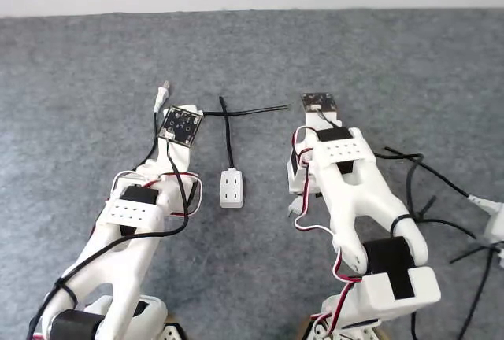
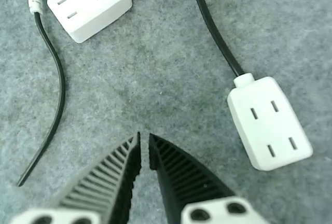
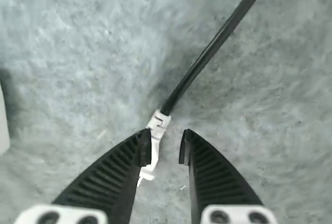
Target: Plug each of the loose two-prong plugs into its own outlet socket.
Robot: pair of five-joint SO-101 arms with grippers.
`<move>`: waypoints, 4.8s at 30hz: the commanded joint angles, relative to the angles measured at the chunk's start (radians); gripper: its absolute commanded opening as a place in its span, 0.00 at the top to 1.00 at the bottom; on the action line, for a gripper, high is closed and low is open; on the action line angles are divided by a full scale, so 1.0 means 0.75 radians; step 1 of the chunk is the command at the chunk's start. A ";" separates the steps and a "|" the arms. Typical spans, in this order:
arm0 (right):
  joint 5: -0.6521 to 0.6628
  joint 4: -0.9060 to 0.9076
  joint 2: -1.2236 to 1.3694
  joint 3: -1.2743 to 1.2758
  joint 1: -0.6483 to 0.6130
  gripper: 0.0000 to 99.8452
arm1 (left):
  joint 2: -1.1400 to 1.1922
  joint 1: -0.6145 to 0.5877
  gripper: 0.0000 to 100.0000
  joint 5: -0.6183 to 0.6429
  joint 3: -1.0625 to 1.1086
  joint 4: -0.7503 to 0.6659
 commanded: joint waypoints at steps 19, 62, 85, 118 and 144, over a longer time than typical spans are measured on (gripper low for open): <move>-0.378 -0.007 0.247 -0.196 -0.056 0.92 | -0.033 0.014 0.97 0.002 -0.058 -0.031; 0.495 -0.144 -1.267 0.700 -0.486 0.99 | 0.673 0.023 0.98 -0.344 -0.748 0.673; 0.344 -0.230 -1.867 0.917 -0.296 0.99 | 0.675 0.088 0.98 -0.395 -0.729 0.700; 0.207 -0.703 -1.327 0.894 -0.420 0.99 | 0.010 0.160 0.98 -0.196 -0.054 0.080; -0.078 -1.069 -0.394 0.385 -0.465 0.99 | 0.008 -0.123 0.98 0.209 0.099 -0.689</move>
